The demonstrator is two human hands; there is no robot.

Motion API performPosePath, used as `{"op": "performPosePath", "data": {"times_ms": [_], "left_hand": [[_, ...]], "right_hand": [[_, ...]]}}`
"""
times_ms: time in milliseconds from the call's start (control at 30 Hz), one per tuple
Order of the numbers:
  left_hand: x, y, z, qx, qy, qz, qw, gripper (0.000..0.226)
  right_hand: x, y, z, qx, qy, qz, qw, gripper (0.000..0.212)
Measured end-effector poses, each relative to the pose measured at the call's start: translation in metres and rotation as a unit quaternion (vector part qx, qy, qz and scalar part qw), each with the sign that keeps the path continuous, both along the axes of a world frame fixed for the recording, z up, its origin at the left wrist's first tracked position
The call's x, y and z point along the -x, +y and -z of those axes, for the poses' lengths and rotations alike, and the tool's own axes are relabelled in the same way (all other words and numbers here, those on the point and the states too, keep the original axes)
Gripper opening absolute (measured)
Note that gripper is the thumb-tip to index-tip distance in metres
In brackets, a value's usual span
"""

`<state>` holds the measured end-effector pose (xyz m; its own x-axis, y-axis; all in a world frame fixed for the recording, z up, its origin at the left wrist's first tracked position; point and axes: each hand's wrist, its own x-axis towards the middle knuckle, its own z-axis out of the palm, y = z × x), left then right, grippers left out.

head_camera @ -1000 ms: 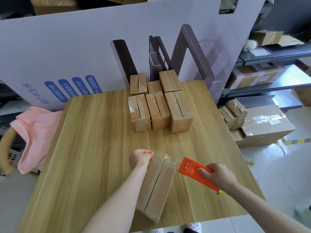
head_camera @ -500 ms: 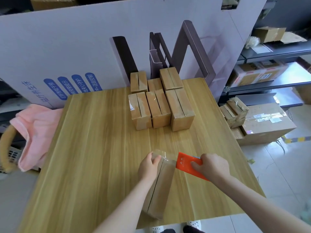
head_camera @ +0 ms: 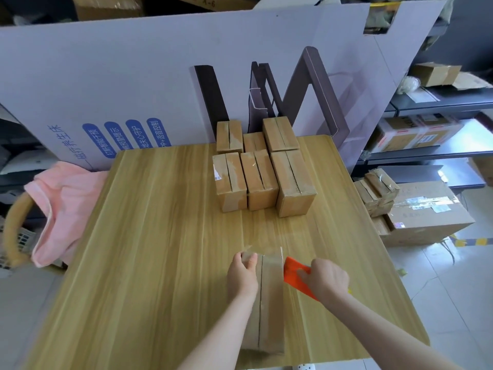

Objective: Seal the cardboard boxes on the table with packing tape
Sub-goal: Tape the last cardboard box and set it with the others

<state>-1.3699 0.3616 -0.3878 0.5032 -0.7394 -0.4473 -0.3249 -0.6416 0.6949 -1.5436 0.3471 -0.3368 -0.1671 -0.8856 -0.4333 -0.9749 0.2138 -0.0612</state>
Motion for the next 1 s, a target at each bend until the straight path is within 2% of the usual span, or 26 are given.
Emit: {"op": "performPosePath", "data": {"times_ms": [67,133,200,267,333,400,500,600,667,733,800,900,1000], "left_hand": [[0.010,0.002,-0.001,0.005,0.042,-0.119,0.992,0.031],[0.020,0.001,-0.005,0.013,0.087,-0.258,0.962,0.031],[0.027,0.000,-0.011,0.024,0.134,-0.352,0.926,0.034],[0.028,0.002,-0.011,0.029,0.169,-0.382,0.908,0.037],[0.024,0.006,-0.009,0.031,0.185,-0.379,0.906,0.043],[0.013,0.013,-0.007,0.041,0.182,-0.367,0.912,0.048],[-0.004,0.021,-0.002,0.061,0.132,-0.327,0.934,0.045],[-0.010,0.028,0.000,0.073,0.104,-0.258,0.958,0.042],[-0.010,0.033,-0.001,0.088,0.095,-0.244,0.961,0.041],[-0.011,0.037,-0.003,0.120,0.022,-0.227,0.966,0.044],[-0.012,0.037,-0.008,0.190,-0.084,-0.162,0.965,0.036],[-0.012,0.029,-0.020,0.273,-0.182,0.000,0.945,0.021],[-0.011,0.017,-0.025,0.240,-0.212,0.136,0.938,0.028]], "right_hand": [[0.014,0.003,0.001,0.013,-0.042,0.064,0.997,0.043],[0.022,0.002,-0.005,0.048,-0.069,0.093,0.992,0.047],[0.024,-0.002,-0.016,0.105,-0.092,0.108,0.984,0.050],[0.021,-0.005,-0.028,0.167,-0.130,0.128,0.969,0.050],[0.014,-0.005,-0.040,0.219,-0.172,0.141,0.950,0.049],[0.007,-0.001,-0.047,0.235,-0.227,0.153,0.933,0.049],[0.000,0.005,-0.050,0.241,-0.302,0.187,0.903,0.048],[-0.001,0.004,-0.054,0.266,-0.317,0.188,0.891,0.048],[-0.002,0.000,-0.055,0.298,-0.320,0.174,0.882,0.049],[-0.002,-0.004,-0.053,0.298,-0.364,0.174,0.865,0.051],[-0.006,-0.006,-0.045,0.267,-0.423,0.209,0.840,0.054],[-0.014,-0.002,-0.022,0.226,-0.417,0.270,0.838,0.059],[-0.019,-0.001,-0.009,0.217,-0.406,0.258,0.850,0.062]]}}
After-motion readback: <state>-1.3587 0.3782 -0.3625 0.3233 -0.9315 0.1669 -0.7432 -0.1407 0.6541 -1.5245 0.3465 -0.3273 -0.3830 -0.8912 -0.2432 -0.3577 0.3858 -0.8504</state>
